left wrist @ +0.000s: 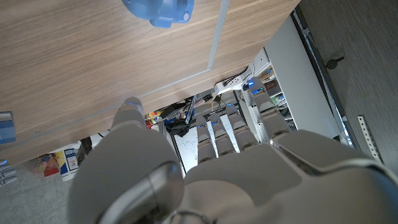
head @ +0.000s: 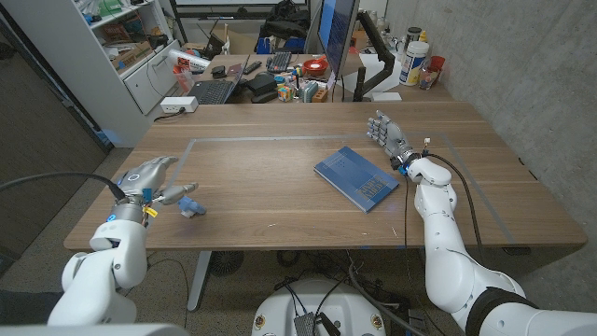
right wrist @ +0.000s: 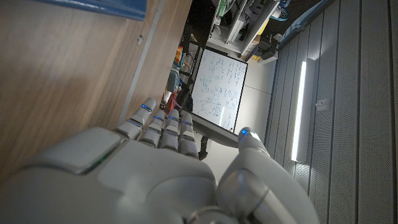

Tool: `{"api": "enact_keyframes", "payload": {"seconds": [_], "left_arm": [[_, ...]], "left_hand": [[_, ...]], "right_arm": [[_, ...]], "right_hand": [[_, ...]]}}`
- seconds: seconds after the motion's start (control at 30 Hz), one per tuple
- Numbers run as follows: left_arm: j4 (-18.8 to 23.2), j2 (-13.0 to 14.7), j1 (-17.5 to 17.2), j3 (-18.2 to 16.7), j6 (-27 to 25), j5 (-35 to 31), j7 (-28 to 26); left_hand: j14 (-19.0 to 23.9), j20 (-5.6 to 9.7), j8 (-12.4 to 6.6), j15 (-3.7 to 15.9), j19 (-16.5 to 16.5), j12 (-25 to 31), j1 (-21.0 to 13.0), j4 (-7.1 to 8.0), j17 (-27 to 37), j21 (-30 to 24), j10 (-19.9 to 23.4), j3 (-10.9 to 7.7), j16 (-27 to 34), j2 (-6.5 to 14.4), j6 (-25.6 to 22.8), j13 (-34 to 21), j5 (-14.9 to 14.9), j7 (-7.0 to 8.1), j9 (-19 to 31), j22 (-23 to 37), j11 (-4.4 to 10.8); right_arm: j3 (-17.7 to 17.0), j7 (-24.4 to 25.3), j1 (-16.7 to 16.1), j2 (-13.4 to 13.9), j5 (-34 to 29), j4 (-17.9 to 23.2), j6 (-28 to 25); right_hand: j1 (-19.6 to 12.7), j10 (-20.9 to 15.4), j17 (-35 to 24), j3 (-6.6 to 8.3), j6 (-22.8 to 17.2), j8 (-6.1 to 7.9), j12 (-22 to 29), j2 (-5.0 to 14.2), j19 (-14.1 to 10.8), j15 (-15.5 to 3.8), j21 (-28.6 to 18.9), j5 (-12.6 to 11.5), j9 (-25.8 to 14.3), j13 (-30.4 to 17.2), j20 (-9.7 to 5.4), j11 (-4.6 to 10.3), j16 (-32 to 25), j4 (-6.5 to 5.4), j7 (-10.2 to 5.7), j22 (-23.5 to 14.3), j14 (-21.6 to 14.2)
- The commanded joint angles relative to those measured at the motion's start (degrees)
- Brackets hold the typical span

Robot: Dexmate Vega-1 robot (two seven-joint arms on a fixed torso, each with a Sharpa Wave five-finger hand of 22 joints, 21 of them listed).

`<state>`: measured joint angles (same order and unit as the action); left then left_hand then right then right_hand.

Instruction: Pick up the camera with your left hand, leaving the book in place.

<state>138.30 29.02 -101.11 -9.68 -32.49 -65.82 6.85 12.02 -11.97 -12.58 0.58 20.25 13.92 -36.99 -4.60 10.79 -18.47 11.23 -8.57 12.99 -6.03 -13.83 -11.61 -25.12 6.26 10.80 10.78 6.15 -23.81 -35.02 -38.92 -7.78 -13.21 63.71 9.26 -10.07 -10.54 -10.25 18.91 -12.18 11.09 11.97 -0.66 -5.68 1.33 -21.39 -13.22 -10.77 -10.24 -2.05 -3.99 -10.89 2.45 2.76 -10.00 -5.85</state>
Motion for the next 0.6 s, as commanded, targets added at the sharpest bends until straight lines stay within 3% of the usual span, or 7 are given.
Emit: {"api": "enact_keyframes", "payload": {"seconds": [0.03,0.6], "left_arm": [[0.3,1.3,0.2,0.8,-1.8,-1.7,2.9],[-1.1,2.9,2.0,1.9,-3.2,-2.1,5.9]], "left_hand": [[0.5,-0.09,0.05,-0.23,1.1,-0.1,-0.9,-0.13,0.3,-0.5,0.2,0.31,0.0,-0.1,-0.1,-0.2,-0.3,0.22,0.3,0.0,0.14],[0.9,-0.24,0.15,-0.46,1.8,-0.2,-1.0,-0.18,0.4,-0.5,0.4,0.66,0.0,-0.4,-0.2,-0.2,-0.2,0.15,0.3,0.0,0.19]], "right_arm": [[0.0,0.1,0.1,0.0,-0.1,0.2,-0.3],[0.2,0.8,0.5,-0.2,-0.6,-1.0,-0.2]], "right_hand": [[-0.2,-0.6,-0.3,-0.18,-0.1,0.09,0.1,0.44,-0.7,0.00,0.2,-0.4,-0.1,-0.3,-1.00,0.12,0.0,-0.10,-0.17,-0.1,-0.2],[-0.2,-0.6,-0.3,-0.24,-0.1,0.12,0.1,0.50,-0.8,0.03,0.6,-0.4,-0.1,-0.3,-0.92,0.13,0.1,-0.02,-0.26,-0.1,-0.1]]}}
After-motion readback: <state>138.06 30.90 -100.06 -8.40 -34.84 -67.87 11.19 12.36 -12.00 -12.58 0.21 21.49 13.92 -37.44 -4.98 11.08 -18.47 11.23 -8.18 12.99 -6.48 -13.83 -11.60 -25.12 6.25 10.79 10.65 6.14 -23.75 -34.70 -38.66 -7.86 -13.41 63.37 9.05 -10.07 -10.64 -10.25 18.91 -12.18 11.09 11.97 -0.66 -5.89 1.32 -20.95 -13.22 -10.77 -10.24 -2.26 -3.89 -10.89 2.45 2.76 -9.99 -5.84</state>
